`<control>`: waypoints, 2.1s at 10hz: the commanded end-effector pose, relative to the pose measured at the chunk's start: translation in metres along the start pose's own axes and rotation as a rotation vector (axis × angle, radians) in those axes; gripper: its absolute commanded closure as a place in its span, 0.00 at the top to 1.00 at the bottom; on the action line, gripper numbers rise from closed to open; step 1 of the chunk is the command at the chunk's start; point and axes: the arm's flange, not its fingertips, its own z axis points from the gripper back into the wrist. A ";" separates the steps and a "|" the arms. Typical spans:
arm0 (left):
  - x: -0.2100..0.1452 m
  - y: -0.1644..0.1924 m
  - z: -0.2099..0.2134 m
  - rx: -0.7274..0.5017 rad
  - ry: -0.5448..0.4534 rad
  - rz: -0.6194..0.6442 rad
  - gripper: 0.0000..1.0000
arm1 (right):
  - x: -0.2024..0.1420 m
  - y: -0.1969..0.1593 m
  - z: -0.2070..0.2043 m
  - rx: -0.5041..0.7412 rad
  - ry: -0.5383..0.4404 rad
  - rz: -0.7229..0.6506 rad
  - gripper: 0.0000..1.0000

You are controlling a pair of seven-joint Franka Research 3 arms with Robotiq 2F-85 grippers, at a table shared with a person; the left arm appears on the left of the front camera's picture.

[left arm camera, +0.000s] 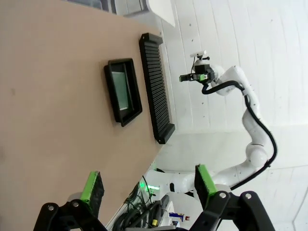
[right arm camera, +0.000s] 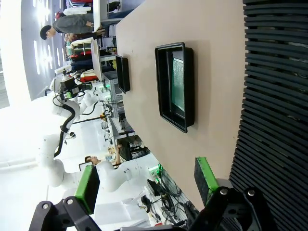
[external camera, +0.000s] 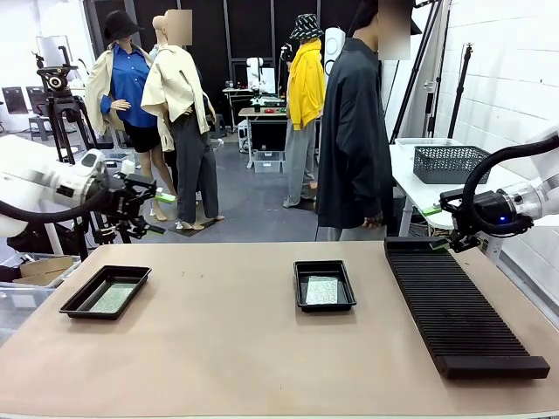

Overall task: Inspect and transfer BCBs to ESD trays.
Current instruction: Pick up the ESD tray and place it on the left side of the table.

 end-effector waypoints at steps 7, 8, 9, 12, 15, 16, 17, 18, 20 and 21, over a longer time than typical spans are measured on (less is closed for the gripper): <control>0.029 -0.064 -0.123 0.277 0.063 0.006 1.00 | -0.001 0.002 -0.001 -0.007 -0.002 -0.009 1.00; 0.033 -0.067 -0.139 0.301 0.069 0.009 1.00 | -0.001 0.002 -0.001 -0.007 -0.002 -0.009 1.00; 0.035 -0.068 -0.155 0.324 0.072 0.007 1.00 | -0.001 0.002 -0.001 -0.007 -0.002 -0.009 1.00; 0.040 -0.065 -0.208 0.421 0.103 0.021 1.00 | -0.001 0.002 -0.001 -0.007 -0.002 -0.009 1.00; 0.041 -0.063 -0.254 0.506 0.123 0.026 1.00 | -0.001 0.002 -0.001 -0.007 -0.002 -0.009 1.00; 0.040 -0.065 -0.268 0.529 0.129 0.015 1.00 | -0.001 0.002 -0.001 -0.007 -0.002 -0.009 1.00; 0.043 -0.067 -0.279 0.564 0.131 0.013 1.00 | -0.001 0.002 -0.001 -0.007 -0.002 -0.009 1.00; 0.047 -0.068 -0.288 0.602 0.139 0.022 1.00 | -0.001 0.002 -0.001 -0.007 -0.002 -0.009 1.00; 0.049 -0.070 -0.310 0.674 0.155 0.016 1.00 | -0.001 0.002 -0.001 -0.007 -0.002 -0.009 1.00; 0.046 -0.069 -0.324 0.710 0.168 0.016 1.00 | -0.001 0.002 -0.001 -0.007 -0.002 -0.009 1.00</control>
